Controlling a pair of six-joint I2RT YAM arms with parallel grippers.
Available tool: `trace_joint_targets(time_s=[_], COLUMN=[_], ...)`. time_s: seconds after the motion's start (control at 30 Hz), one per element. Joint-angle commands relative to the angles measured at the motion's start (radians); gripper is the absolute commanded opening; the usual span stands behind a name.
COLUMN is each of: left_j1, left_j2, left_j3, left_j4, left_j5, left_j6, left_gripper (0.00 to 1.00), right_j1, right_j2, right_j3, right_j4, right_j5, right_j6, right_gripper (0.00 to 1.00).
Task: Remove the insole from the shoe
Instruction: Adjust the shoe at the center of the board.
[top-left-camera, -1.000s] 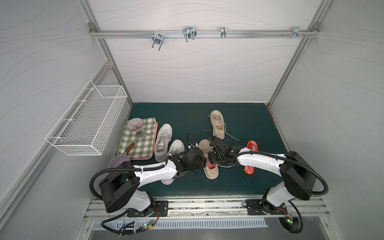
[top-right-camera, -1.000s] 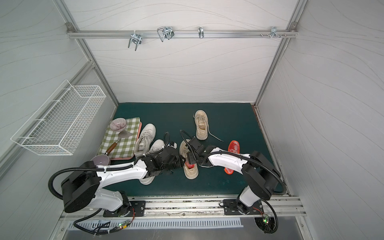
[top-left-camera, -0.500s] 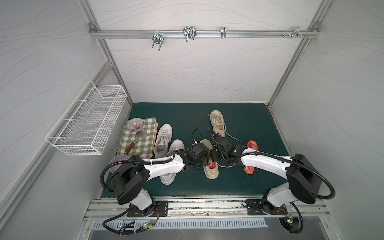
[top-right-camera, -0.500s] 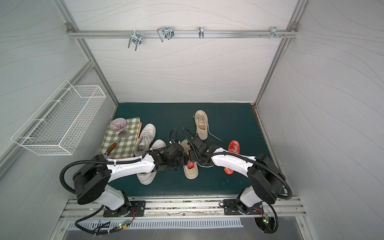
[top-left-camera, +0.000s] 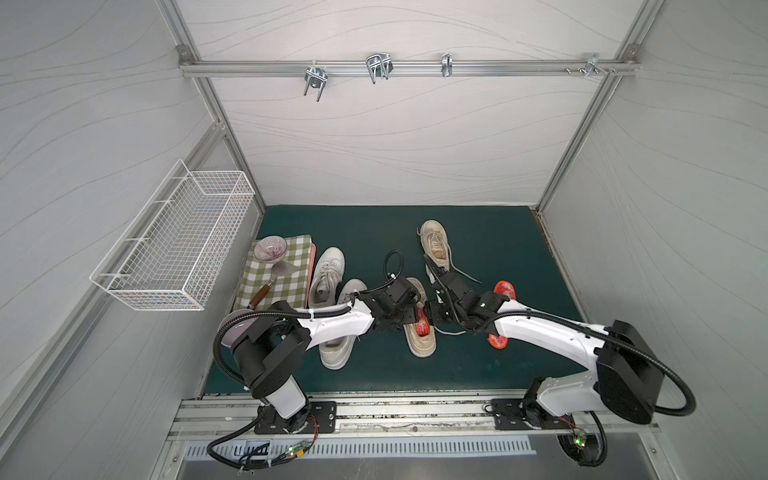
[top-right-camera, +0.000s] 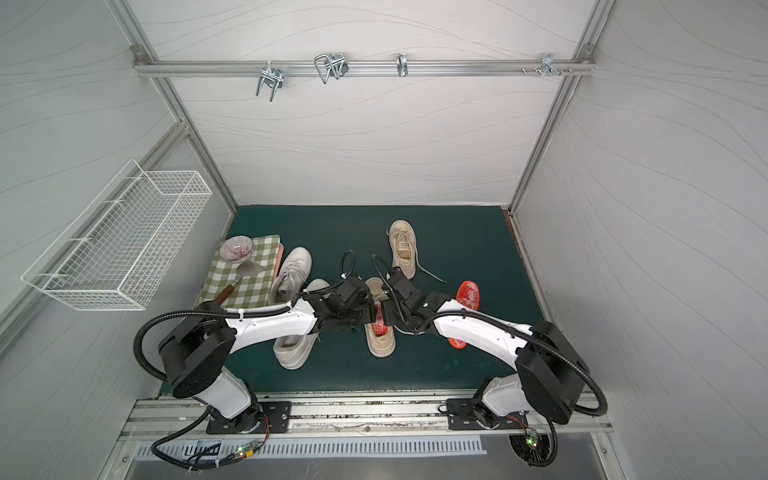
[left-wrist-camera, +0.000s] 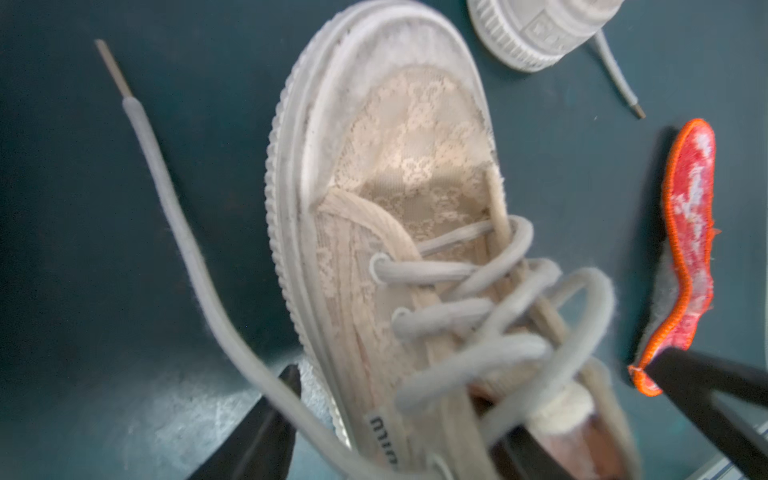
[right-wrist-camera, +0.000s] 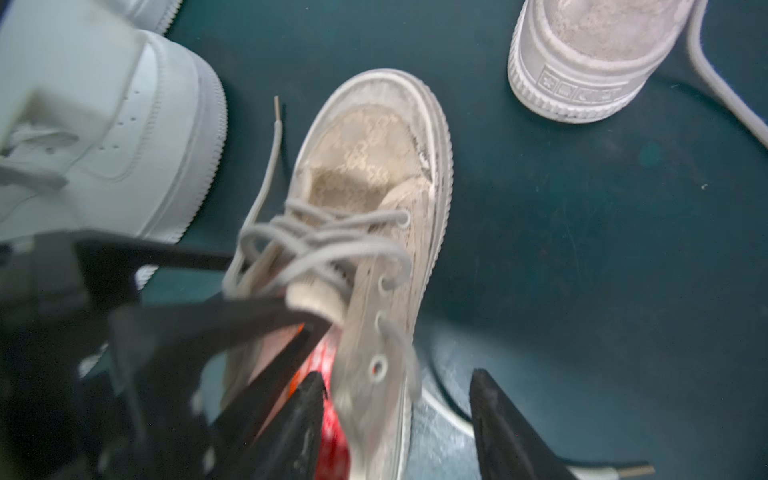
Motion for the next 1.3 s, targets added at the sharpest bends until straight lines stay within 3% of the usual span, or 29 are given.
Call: trace_joint_targets(time_s=[0.0, 0.23, 0.87, 1.27], left_j1=[0.015, 0.018, 0.019, 0.026], left_j2=[0.018, 0.02, -0.001, -0.044], left_j3=[0.046, 0.043, -0.007, -0.064], left_j4=[0.028, 0.06, 0.156, 0.215], left_j5=[-0.019, -0.005, 0.032, 0.034], left_j6=[0.01, 0.011, 0.001, -0.015], left_gripper=[0.63, 0.6, 0.46, 0.35], right_j1=[0.039, 0.1, 0.091, 0.046], right_j2=[-0.059, -0.08, 0.061, 0.12], right_j3=[-0.008, -0.001, 0.104, 0.08], right_j4=[-0.094, -0.11, -0.085, -0.056], right_j5=[-0.031, -0.092, -0.097, -0.1], right_j6=[0.01, 0.065, 0.061, 0.085], right_gripper=[0.55, 0.45, 0.35, 0.31])
